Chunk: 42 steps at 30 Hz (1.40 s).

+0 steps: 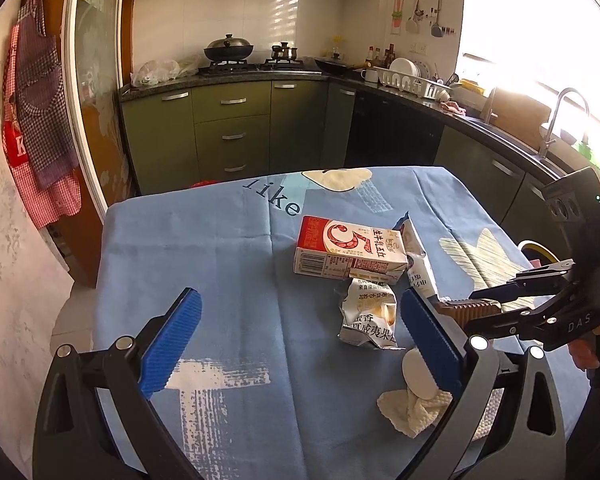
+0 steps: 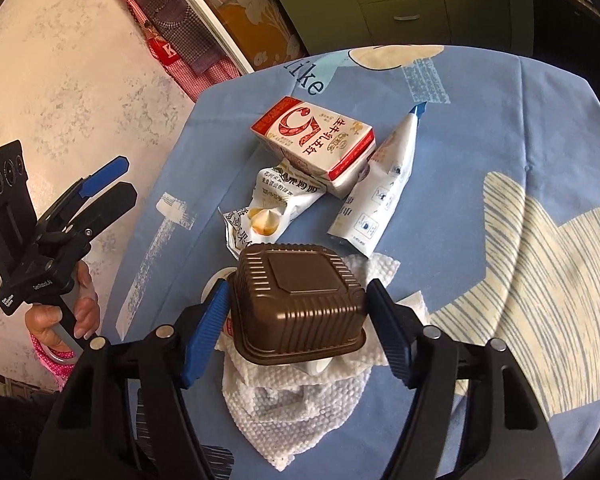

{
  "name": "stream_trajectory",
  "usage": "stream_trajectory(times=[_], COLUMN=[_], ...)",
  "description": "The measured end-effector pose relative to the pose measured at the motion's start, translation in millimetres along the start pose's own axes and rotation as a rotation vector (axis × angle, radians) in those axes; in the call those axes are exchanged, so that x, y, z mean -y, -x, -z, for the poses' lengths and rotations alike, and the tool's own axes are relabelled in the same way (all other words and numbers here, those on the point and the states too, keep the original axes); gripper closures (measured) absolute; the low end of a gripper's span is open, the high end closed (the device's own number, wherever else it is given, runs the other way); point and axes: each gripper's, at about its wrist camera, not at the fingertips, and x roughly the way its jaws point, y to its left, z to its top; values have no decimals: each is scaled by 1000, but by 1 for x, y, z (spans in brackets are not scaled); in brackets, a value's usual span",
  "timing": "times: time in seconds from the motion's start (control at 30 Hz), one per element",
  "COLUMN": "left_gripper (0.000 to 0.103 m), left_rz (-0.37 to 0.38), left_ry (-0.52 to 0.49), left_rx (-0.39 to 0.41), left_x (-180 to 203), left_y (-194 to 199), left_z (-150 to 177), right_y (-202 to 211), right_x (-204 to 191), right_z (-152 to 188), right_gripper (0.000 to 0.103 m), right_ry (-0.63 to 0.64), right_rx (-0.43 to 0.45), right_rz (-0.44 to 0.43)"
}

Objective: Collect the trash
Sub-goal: 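Grasp the brown plastic container with the right gripper and lift, then carry the brown container over the bin and open the right gripper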

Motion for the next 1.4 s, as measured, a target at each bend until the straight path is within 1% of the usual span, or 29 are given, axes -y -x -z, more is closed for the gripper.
stream_trajectory(times=[0.07, 0.1, 0.27, 0.43, 0.67, 0.8, 0.87, 0.97, 1.07, 1.2, 1.27, 1.33, 1.4], left_gripper=[5, 5, 5, 5, 5, 5, 5, 5, 5, 5, 5, 5, 5], left_rz=[0, 2, 2, 3, 9, 11, 12, 15, 22, 28, 32, 37, 46], left_ry=[-1, -3, -15, -20, -33, -47, -52, -57, -61, -69, -75, -78, -85], left_rx=[-2, -2, -3, -7, -13, -17, -18, -20, -23, -32, -36, -37, -38], left_x=[0, 1, 4, 6, 10, 14, 15, 17, 19, 22, 24, 25, 27], left_y=[0, 0, -2, -3, -6, -8, -8, -9, -10, -13, -15, -16, -17], left_z=[0, 0, 2, 3, 4, 5, 6, 6, 7, 7, 8, 8, 9], right_y=[1, 2, 6, 12, 45, 73, 92, 119, 147, 169, 174, 172, 172], right_x=[0, 1, -1, -5, 7, 30, 52, 91, 139, 199, 222, 243, 259], right_z=[0, 0, -1, 1, 11, 25, 37, 56, 82, 115, 127, 136, 141], right_gripper=[38, 44, 43, 44, 44, 43, 43, 43, 43, 43, 43, 42, 41], right_ry=[-3, -8, -10, 7, -16, -66, -117, -207, -317, -445, -486, -517, -547], right_rx=[4, 11, 31, 52, 128, 180, 209, 247, 272, 259, 241, 203, 192], right_rz=[0, -2, -5, 23, 75, 134, 183, 291, 421, 572, 641, 708, 787])
